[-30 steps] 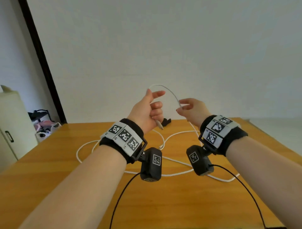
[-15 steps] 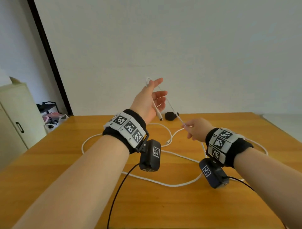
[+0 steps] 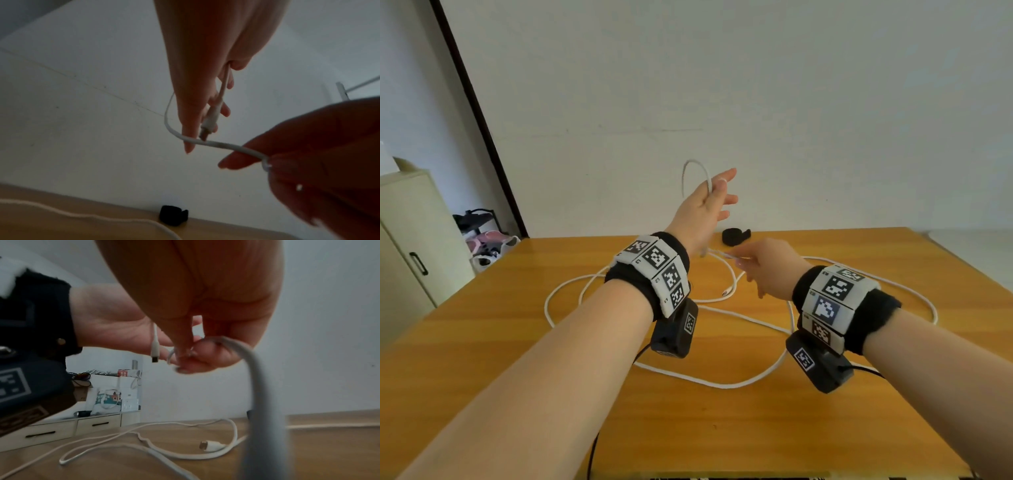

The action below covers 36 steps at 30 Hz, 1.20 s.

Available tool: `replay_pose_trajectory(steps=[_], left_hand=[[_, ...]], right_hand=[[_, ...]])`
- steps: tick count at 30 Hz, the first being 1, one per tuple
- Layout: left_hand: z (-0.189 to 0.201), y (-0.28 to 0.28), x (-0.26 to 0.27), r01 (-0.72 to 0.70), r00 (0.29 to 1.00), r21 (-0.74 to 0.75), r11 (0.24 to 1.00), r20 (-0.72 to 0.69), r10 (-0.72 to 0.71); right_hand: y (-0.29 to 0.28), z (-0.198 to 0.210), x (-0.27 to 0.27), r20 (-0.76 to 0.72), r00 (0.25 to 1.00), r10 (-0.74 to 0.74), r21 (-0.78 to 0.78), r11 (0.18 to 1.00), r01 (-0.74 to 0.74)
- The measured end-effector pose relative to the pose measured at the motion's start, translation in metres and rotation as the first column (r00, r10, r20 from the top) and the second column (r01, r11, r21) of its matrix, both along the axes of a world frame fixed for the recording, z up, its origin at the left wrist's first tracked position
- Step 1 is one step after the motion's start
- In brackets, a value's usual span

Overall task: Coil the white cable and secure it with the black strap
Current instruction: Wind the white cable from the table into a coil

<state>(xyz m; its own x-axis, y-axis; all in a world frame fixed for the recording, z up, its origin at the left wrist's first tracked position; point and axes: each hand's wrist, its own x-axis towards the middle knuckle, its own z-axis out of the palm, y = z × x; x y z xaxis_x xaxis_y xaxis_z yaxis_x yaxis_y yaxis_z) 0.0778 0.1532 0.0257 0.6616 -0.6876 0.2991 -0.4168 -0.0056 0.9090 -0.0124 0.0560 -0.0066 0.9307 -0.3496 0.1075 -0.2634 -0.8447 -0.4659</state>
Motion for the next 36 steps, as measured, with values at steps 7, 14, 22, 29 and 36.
replay_pose_trajectory(steps=[7, 14, 22, 29, 36], left_hand=[[-0.016, -0.003, 0.002, 0.036, 0.984, 0.190, 0.981, 0.162, -0.067], [-0.019, 0.005, 0.013, -0.135, 0.959, 0.322, 0.937, 0.280, 0.042], [-0.007, 0.019, 0.035, -0.262, 0.961, 0.170, 0.950, 0.132, 0.242], [-0.016, 0.011, 0.014, -0.020, 0.997, 0.209, 0.978, -0.069, 0.035], [-0.008, 0.011, 0.004, 0.195, 0.961, 0.276, 0.941, -0.244, -0.128]], right_hand=[[-0.003, 0.011, 0.000, 0.238, 0.971, -0.021, 0.044, 0.999, 0.011], [-0.012, 0.018, -0.006, 0.175, 0.984, -0.037, 0.294, 0.956, -0.016], [-0.019, 0.010, -0.021, 0.140, 0.990, -0.029, 0.740, 0.667, -0.085], [-0.012, 0.020, -0.001, 0.416, 0.892, -0.178, 0.518, 0.852, -0.071], [-0.029, 0.033, 0.005, 0.535, 0.796, -0.284, 0.391, 0.918, 0.065]])
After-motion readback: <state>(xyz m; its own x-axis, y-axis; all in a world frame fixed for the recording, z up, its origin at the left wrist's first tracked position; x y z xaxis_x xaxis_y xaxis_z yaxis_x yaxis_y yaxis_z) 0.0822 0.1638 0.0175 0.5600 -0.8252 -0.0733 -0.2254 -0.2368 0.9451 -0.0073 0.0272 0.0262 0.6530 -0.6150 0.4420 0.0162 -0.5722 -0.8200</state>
